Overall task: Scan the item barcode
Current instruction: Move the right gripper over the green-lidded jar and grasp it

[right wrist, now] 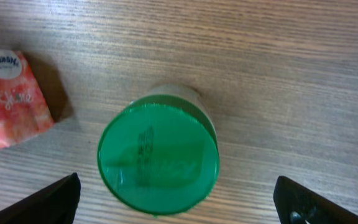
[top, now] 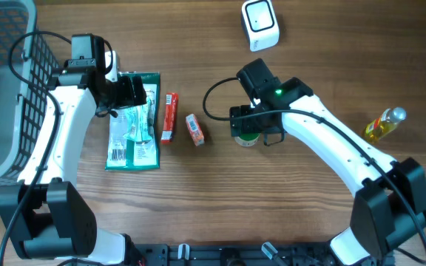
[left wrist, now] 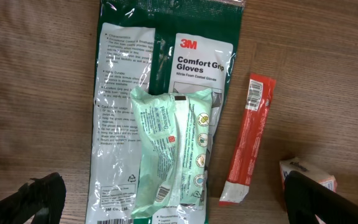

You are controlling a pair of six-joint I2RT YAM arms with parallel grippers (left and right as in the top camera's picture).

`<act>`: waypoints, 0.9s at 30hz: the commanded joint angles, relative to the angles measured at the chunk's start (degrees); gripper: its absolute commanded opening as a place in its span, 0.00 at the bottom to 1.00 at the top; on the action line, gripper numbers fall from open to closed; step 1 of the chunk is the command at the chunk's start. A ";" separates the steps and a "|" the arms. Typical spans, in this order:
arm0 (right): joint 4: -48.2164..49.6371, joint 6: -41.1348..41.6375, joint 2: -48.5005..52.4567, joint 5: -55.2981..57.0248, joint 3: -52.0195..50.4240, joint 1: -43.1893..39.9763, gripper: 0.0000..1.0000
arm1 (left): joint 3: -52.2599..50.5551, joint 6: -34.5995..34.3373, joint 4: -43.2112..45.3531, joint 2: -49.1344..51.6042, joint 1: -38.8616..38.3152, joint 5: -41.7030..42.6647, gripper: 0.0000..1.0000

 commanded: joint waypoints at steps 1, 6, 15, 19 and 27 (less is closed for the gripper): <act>1.22 0.96 2.25 1.38 0.70 0.09 1.00 | 0.59 0.09 -0.07 -0.74 0.26 -0.35 1.00; 3.19 0.87 2.97 1.38 0.52 0.09 1.00 | 0.59 0.07 -0.04 -0.74 0.26 -0.35 1.00; 4.11 0.81 7.06 -0.55 0.52 0.09 1.00 | 0.59 0.07 -0.07 -0.74 0.26 -0.35 1.00; 4.87 0.81 8.66 -0.20 0.52 0.09 0.99 | 0.59 0.07 -0.04 -0.74 0.26 -0.35 1.00; 2.82 0.85 9.75 5.90 0.48 0.07 0.91 | 0.59 0.07 -0.04 -0.74 0.26 -0.35 1.00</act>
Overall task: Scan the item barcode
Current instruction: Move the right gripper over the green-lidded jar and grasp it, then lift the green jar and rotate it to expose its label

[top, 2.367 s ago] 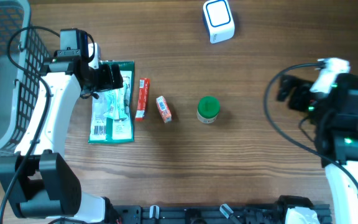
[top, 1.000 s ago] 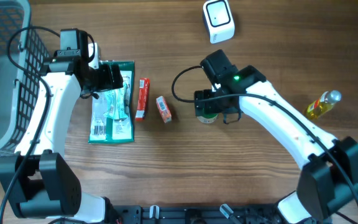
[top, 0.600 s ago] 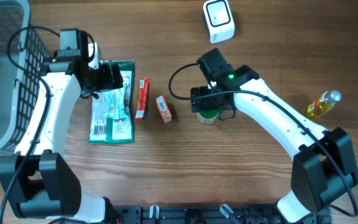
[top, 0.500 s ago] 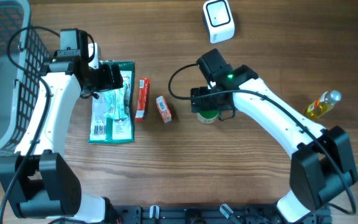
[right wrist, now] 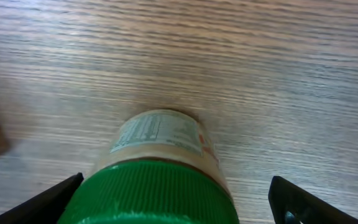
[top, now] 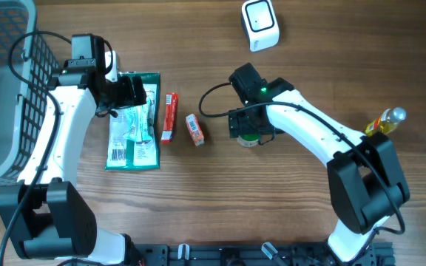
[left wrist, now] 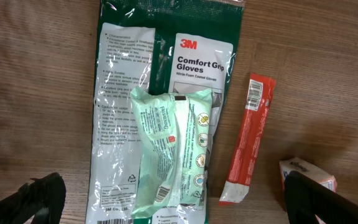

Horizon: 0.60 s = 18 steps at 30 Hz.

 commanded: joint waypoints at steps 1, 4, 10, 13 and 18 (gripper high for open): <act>-0.48 0.46 0.94 2.80 0.48 0.07 0.86 | 0.59 0.07 -0.04 -0.74 0.26 -0.35 1.00; -1.11 0.44 0.94 2.86 0.48 0.07 0.81 | 0.59 0.07 -0.04 -0.74 0.26 -0.35 1.00; -1.31 2.34 0.94 2.80 0.22 0.07 0.82 | 0.59 0.07 -0.04 -0.74 0.26 -0.35 1.00; 0.07 2.36 1.22 2.78 -0.94 0.07 0.83 | 0.59 0.07 -0.04 -0.74 0.26 -0.35 1.00; 1.44 2.34 1.99 2.80 -1.60 0.07 0.83 | 0.59 0.07 -0.04 -0.74 0.26 -0.35 1.00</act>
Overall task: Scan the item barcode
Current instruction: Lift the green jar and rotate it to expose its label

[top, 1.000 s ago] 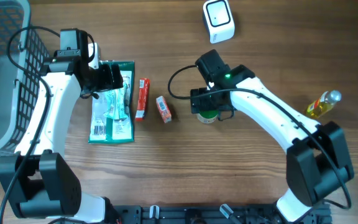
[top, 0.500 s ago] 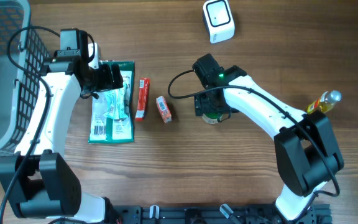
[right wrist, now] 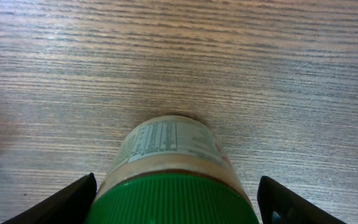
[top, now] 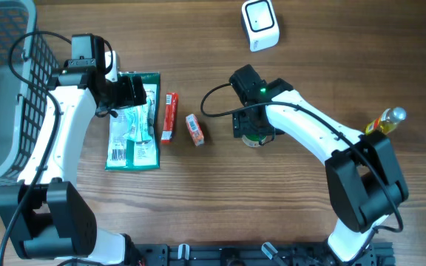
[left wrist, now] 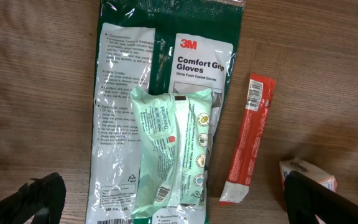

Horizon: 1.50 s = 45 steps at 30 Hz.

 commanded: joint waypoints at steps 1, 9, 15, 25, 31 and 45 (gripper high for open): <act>1.77 0.63 1.51 1.25 -1.60 0.07 0.83 | 0.59 0.07 -0.04 -0.74 0.26 -0.35 1.00; 3.87 0.57 1.51 1.22 -3.91 0.07 0.82 | 0.59 0.07 -0.04 -0.74 0.26 -0.35 1.00; 3.02 0.59 0.98 1.18 -2.25 -0.02 0.73 | 0.59 0.07 -0.04 -0.74 0.26 -0.35 1.00; 0.48 0.61 -7.56 -6.45 -1.18 -0.04 0.57 | 0.59 0.07 -0.04 -0.74 0.26 -0.35 1.00; -2.10 0.66 -9.60 -27.50 -1.22 -0.02 0.51 | 0.59 0.07 -0.04 -0.74 0.26 -0.35 1.00; -15.58 13.86 -9.60 -48.26 -1.22 -0.02 0.56 | 0.59 0.07 -0.04 -0.74 0.26 -0.35 1.00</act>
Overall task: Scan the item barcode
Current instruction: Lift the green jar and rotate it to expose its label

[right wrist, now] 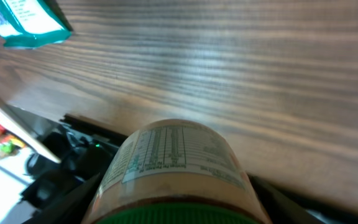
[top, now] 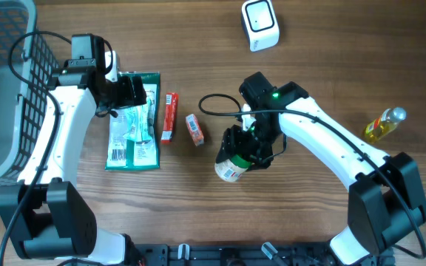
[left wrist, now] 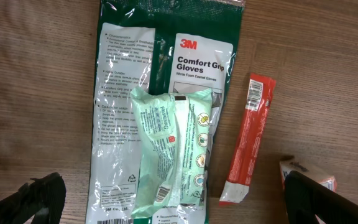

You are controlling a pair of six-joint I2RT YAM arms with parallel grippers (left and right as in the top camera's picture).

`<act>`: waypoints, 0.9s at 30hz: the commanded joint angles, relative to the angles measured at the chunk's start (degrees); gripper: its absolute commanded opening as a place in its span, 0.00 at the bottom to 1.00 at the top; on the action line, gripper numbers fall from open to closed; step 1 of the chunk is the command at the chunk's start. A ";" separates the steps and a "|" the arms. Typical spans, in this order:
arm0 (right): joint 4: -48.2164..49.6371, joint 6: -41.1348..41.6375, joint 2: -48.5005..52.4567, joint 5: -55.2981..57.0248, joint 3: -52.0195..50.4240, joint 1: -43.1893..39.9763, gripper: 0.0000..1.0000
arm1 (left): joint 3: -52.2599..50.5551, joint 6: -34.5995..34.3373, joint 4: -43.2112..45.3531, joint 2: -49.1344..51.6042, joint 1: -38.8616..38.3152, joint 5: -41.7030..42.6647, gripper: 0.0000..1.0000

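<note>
A jar (top: 231, 165) with a green lid and a printed label (right wrist: 174, 154) hangs tilted above the table, its base pointing to the front left. My right gripper (top: 251, 150) is shut on its lid end; the dark fingers (right wrist: 74, 198) flank the jar. The white barcode scanner (top: 260, 24) stands at the far edge, well away from the jar. My left gripper (top: 128, 92) is open over a green gloves pack (left wrist: 160, 81) with a pale green wipes pack (left wrist: 174, 144) on it; nothing is between its fingers (left wrist: 33, 198).
A red stick pack (top: 169, 117) and a small tissue pack (top: 194, 129) lie between the arms. A yellow bottle (top: 383, 124) lies at the right. A grey wire basket (top: 6, 89) fills the far left edge.
The jar stood upright on the table with my right gripper around its lid; now it is off the table, tipped over and nearer the front. The left arm has not moved.
My right gripper was open above the jar's green lid. Then it was lower, with its fingers on either side of the lid, and then closer around it. Now it holds the jar raised and tilted. The left gripper stayed open over the gloves pack throughout.
</note>
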 commanded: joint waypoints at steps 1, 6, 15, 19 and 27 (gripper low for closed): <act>-1.68 4.35 -1.20 -7.54 1.22 -0.02 0.57 | 0.59 0.07 -0.04 -0.74 0.26 -0.35 1.00; -4.90 4.35 -1.20 -14.84 1.22 -0.02 0.57 | 0.59 0.07 -0.04 -0.74 0.26 -0.35 1.00; -8.31 4.37 -1.20 -24.20 1.22 -0.02 0.56 | 0.59 0.07 -0.04 -0.74 0.26 -0.35 1.00; -8.87 4.37 -1.20 -25.88 1.22 -0.02 0.56 | 0.59 0.07 -0.04 -0.74 0.26 -0.37 1.00; -9.11 4.39 -1.20 -26.23 1.22 -0.02 0.55 | 0.59 0.07 -0.04 -0.74 0.26 -0.35 1.00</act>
